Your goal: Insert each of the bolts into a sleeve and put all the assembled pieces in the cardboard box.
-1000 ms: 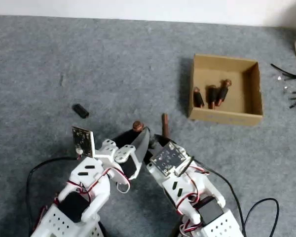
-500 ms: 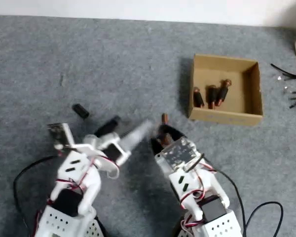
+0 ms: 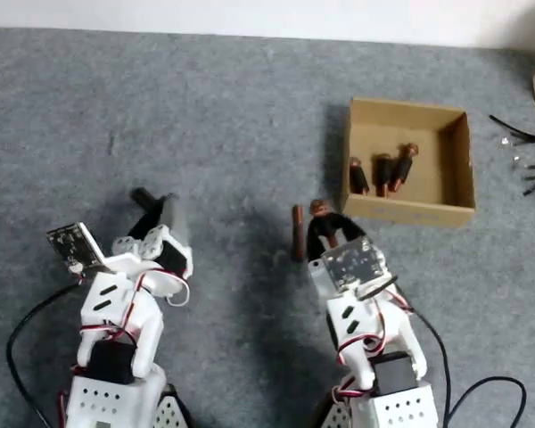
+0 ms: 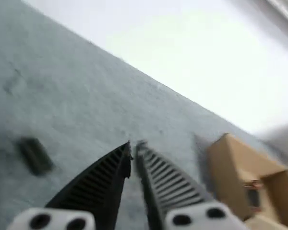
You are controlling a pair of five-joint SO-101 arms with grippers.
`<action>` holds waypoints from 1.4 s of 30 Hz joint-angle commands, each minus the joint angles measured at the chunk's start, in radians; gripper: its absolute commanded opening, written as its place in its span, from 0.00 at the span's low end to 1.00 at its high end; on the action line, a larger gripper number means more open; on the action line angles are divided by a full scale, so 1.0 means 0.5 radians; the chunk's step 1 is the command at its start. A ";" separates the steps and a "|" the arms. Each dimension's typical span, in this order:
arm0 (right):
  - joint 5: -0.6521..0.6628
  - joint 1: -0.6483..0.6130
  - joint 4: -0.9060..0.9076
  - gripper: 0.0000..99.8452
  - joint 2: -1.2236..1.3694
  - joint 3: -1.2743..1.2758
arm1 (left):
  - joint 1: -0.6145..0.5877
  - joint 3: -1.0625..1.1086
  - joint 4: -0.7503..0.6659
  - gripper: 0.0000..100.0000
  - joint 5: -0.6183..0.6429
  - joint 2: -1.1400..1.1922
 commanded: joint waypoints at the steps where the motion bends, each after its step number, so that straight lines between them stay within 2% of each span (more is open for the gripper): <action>1: -0.006 0.100 -0.091 0.00 -0.035 0.158 | -0.060 -0.094 0.086 0.01 -0.307 -0.011; 5: -0.009 0.216 -0.081 0.00 -0.032 0.201 | -0.060 -0.158 0.420 0.01 -0.562 -0.011; 10: -0.015 0.446 -0.091 0.00 -0.032 0.235 | -0.054 -0.149 0.611 0.06 -1.381 -0.011; 11: -0.015 0.446 -0.091 0.00 -0.032 0.235 | -0.051 -0.146 0.611 0.05 -1.409 -0.011; 17: 0.000 0.450 -0.186 0.00 -0.008 0.133 | -0.057 -0.127 0.605 0.01 -1.347 -0.011; 20: 0.000 0.400 -0.195 0.00 0.226 -0.060 | -0.060 -0.127 0.605 0.01 -1.347 -0.011; 23: -0.012 0.370 -0.284 0.00 0.766 -0.416 | -0.054 -0.127 0.605 0.01 -1.347 -0.011; 27: -0.077 0.431 -0.324 0.00 1.732 -1.079 | -0.060 -0.124 0.605 0.01 -1.347 -0.011; 30: -0.310 0.486 -0.318 0.00 2.364 -1.603 | -0.060 -0.097 0.605 0.02 -1.347 -0.011; 35: -0.690 0.517 -0.311 0.00 3.012 -2.285 | -0.060 -0.081 0.574 0.02 -1.350 -0.011; 39: -1.099 0.578 -0.311 0.00 3.331 -2.558 | -0.057 -0.063 0.534 0.02 -1.350 -0.011; 42: -1.467 0.692 -0.321 0.00 3.518 -2.582 | -0.051 -0.063 0.534 0.02 -1.350 -0.011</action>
